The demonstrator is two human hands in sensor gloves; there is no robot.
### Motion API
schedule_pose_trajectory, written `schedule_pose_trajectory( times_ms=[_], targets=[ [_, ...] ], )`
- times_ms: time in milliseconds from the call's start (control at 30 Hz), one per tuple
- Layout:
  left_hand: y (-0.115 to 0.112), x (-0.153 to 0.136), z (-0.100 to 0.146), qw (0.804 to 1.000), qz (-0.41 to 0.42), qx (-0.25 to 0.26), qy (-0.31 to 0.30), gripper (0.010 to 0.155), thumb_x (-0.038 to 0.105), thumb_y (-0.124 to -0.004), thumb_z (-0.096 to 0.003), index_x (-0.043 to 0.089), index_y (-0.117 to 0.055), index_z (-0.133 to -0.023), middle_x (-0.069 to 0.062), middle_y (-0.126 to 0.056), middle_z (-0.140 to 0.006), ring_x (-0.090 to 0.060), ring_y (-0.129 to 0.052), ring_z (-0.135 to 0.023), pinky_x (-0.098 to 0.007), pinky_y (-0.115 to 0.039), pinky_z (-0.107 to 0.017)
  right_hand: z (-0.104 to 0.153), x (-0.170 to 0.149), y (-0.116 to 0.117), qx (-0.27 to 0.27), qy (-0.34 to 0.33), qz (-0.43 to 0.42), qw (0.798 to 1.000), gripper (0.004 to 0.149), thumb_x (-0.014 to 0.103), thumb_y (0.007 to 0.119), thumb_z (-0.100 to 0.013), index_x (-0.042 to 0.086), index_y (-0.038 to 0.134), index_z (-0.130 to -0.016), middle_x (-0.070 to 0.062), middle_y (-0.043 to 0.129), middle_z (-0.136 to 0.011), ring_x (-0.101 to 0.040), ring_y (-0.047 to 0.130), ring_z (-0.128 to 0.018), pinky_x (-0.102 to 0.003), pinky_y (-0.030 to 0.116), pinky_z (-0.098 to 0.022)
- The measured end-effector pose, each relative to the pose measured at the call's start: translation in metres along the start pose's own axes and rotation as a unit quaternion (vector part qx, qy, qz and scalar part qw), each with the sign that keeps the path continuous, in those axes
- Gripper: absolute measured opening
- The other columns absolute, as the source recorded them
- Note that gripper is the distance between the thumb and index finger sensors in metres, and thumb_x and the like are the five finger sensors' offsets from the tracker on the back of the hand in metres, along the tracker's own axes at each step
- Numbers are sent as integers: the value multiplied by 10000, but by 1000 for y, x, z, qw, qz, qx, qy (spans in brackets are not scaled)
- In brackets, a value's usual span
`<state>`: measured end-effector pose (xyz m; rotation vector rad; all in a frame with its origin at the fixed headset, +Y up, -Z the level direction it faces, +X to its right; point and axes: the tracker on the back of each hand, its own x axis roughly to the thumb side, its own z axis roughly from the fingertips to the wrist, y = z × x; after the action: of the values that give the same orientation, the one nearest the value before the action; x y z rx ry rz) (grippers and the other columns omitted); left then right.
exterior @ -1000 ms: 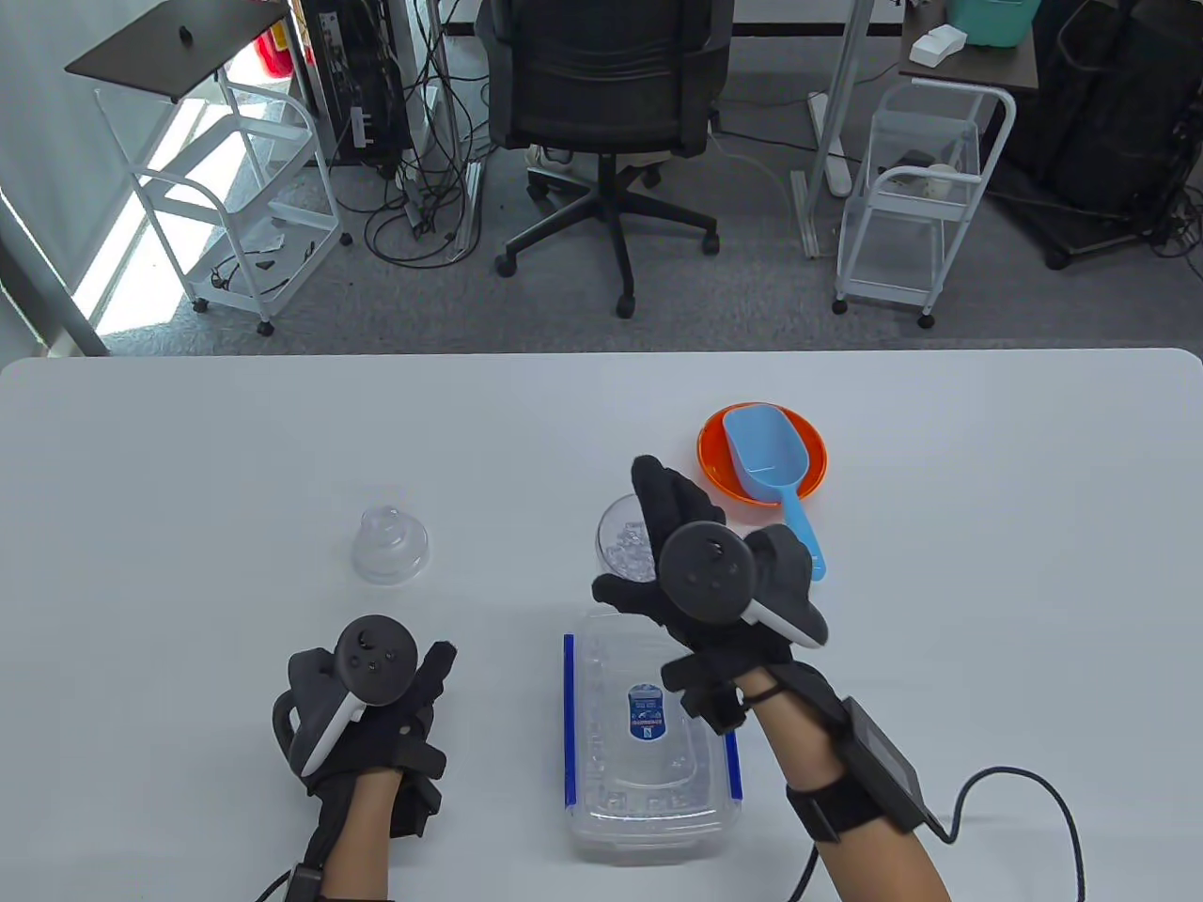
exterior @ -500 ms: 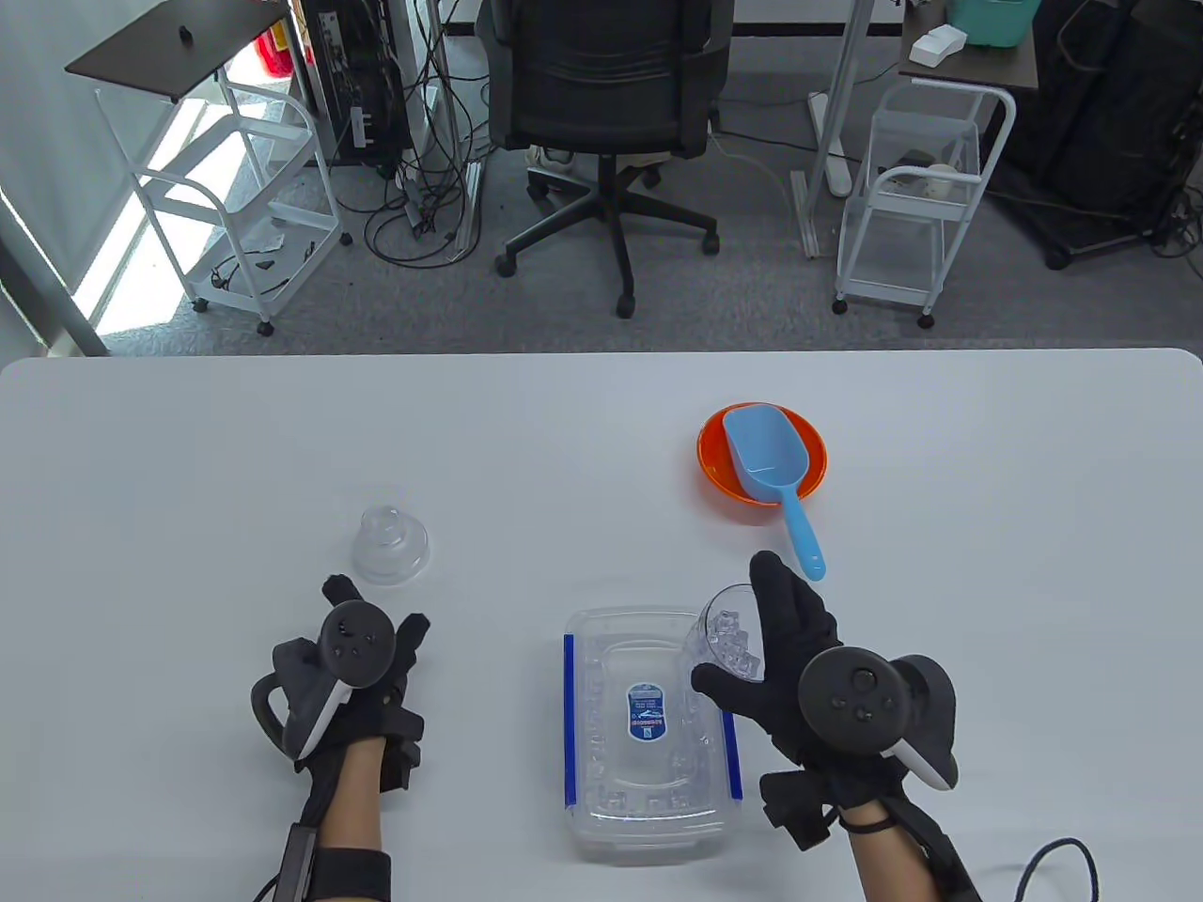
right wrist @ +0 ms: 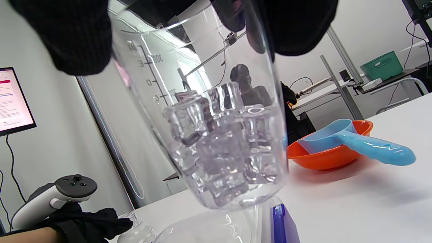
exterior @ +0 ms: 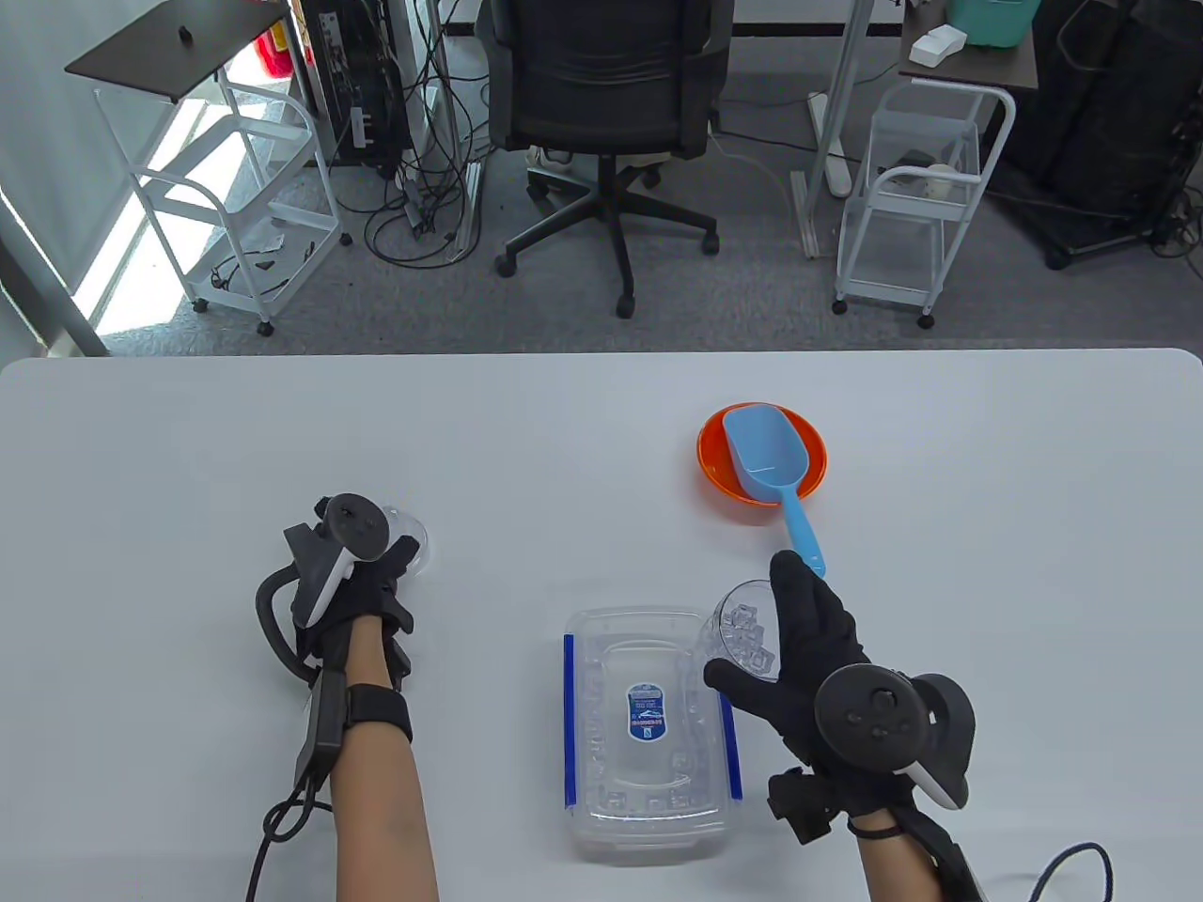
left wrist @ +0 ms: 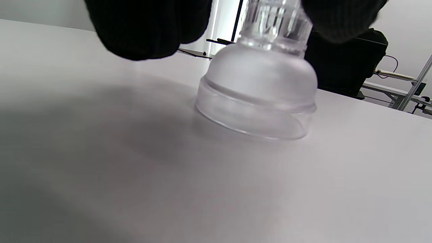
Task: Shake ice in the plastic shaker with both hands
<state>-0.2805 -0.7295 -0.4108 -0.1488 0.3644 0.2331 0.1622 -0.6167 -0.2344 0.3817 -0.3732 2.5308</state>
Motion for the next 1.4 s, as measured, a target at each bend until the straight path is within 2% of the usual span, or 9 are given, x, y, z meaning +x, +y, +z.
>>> schedule_pose_trajectory(
  times_ms=[233,500,567,667,800,900,967,1100,1400],
  targets=[
    [-4,2,-19,999,29,-24,13,780,626,-678,-542,219,-384,-1138,-215,-496,-1185,-457,-656,-1014,-490,-675,-700,0,0,4,5,-1,7,1000,1038,568,804,-447,-9,255,-1111,-338,486,-1084,-554,710,-854,-583,743,-584],
    [-9,10,-18,999,28,-28,9,785,650,-657,-556,194,-335,-1109,-201,-497,-1183,-466,-649,-1018,-528,-659,-707,0,0,7,3,4,13,1000,1037,566,805,-447,-13,256,-1109,-339,480,-1085,-556,702,-856,-585,740,-579],
    [-9,12,-18,999,27,-33,7,834,627,-660,-567,258,-177,-1138,-188,-452,-1202,-473,-642,-1024,-536,-655,-710,0,1,8,4,3,15,1000,1039,566,804,-448,-16,251,-1108,-339,483,-1084,-557,702,-855,-585,740,-578],
    [-9,14,-19,999,31,-34,13,759,627,-668,-562,324,-263,-1129,-164,-511,-1192,-443,-676,-1024,-521,-672,-714,0,1,8,6,2,16,1000,1040,566,804,-449,-18,250,-1108,-342,482,-1083,-557,703,-854,-587,740,-576],
    [-4,15,-19,998,54,-11,12,734,571,-764,-523,267,-424,-1098,-187,-622,-1132,-434,-767,-954,-488,-723,-670,0,1,8,10,4,19,1000,1049,561,810,-446,-24,240,-1105,-343,487,-1083,-562,704,-853,-588,741,-575],
    [5,17,-13,999,31,20,-5,732,579,-765,-506,230,-482,-1084,-165,-714,-1087,-374,-858,-899,-434,-783,-633,0,2,7,8,4,20,1000,1057,563,811,-443,-26,234,-1103,-343,490,-1082,-559,709,-853,-584,746,-577],
    [15,19,-6,996,78,35,-30,735,583,-763,-504,212,-497,-1080,-158,-735,-1073,-358,-880,-881,-419,-798,-617,0,3,7,5,0,19,1000,1061,563,811,-443,-31,228,-1102,-343,489,-1082,-559,710,-852,-585,746,-576],
    [43,36,22,951,241,27,-191,735,560,-787,-500,199,-524,-1084,-163,-748,-1074,-358,-888,-862,-390,-797,-584,1,8,9,2,-15,28,999,1061,562,812,-441,-32,230,-1100,-342,489,-1082,-557,711,-852,-583,747,-577],
    [89,80,129,864,305,6,-400,735,574,-785,-499,165,-587,-1076,-179,-823,-1027,-340,-946,-795,-391,-817,-546,2,35,26,27,-80,67,994,1069,575,811,-433,-40,244,-1098,-349,528,-1069,-550,746,-832,-569,772,-555]
  ],
)
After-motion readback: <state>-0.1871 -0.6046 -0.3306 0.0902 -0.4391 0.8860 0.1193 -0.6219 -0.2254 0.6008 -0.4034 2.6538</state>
